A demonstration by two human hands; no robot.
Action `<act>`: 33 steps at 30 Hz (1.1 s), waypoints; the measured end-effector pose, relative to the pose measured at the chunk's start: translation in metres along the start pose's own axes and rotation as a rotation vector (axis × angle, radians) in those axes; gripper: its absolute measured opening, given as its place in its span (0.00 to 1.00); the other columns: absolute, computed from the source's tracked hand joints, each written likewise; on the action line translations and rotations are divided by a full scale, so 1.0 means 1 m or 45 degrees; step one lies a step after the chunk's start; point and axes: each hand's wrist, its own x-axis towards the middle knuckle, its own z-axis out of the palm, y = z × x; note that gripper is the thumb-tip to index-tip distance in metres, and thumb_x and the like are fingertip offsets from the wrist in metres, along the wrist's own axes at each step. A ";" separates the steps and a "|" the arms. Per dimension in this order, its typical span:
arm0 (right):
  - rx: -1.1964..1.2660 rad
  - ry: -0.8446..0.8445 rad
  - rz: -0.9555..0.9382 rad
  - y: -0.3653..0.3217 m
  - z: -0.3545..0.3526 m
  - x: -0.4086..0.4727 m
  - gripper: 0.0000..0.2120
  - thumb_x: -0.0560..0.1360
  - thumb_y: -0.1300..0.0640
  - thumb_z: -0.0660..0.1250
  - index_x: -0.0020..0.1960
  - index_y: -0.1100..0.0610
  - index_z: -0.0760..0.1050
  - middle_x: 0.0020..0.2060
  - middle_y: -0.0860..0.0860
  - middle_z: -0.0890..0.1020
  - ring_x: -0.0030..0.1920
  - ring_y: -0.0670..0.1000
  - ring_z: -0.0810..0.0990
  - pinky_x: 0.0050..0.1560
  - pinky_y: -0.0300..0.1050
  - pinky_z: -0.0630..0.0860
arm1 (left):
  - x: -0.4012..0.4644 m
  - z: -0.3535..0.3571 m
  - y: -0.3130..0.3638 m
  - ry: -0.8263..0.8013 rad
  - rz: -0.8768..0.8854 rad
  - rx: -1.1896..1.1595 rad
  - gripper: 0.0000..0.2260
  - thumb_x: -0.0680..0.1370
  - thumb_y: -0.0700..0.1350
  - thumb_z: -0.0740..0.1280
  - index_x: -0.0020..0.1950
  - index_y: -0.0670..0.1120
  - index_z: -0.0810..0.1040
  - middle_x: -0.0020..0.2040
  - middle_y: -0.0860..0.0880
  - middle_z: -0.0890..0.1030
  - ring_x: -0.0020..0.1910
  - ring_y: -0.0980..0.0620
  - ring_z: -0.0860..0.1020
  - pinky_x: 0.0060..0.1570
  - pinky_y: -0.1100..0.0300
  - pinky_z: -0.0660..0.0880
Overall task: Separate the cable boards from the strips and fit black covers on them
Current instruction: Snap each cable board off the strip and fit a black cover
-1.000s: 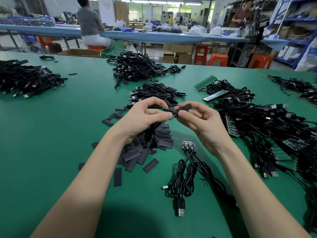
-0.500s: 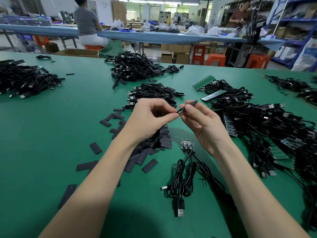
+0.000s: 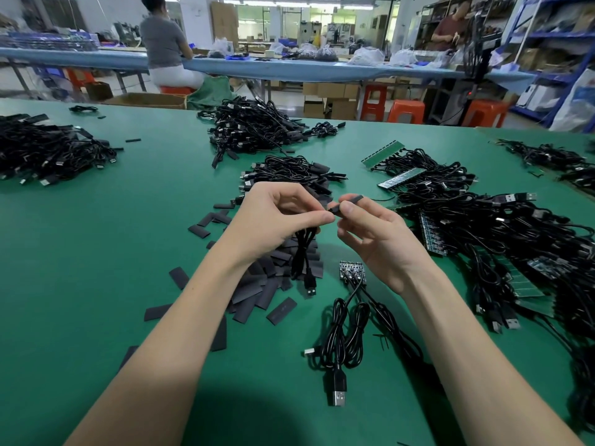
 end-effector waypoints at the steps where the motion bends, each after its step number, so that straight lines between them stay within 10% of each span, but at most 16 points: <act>1: 0.024 -0.008 0.020 0.000 0.000 0.000 0.04 0.69 0.57 0.75 0.44 0.52 0.85 0.48 0.52 0.86 0.41 0.45 0.81 0.47 0.38 0.80 | 0.000 0.000 0.000 -0.017 -0.006 -0.019 0.06 0.71 0.41 0.80 0.42 0.42 0.85 0.39 0.48 0.87 0.39 0.54 0.85 0.43 0.66 0.77; 33: 0.089 -0.050 -0.050 0.004 0.003 0.001 0.16 0.70 0.55 0.76 0.58 0.48 0.83 0.55 0.55 0.86 0.50 0.51 0.85 0.50 0.41 0.80 | -0.003 0.001 -0.001 -0.021 -0.042 -0.094 0.03 0.71 0.39 0.77 0.41 0.44 0.84 0.40 0.45 0.87 0.41 0.52 0.85 0.47 0.63 0.80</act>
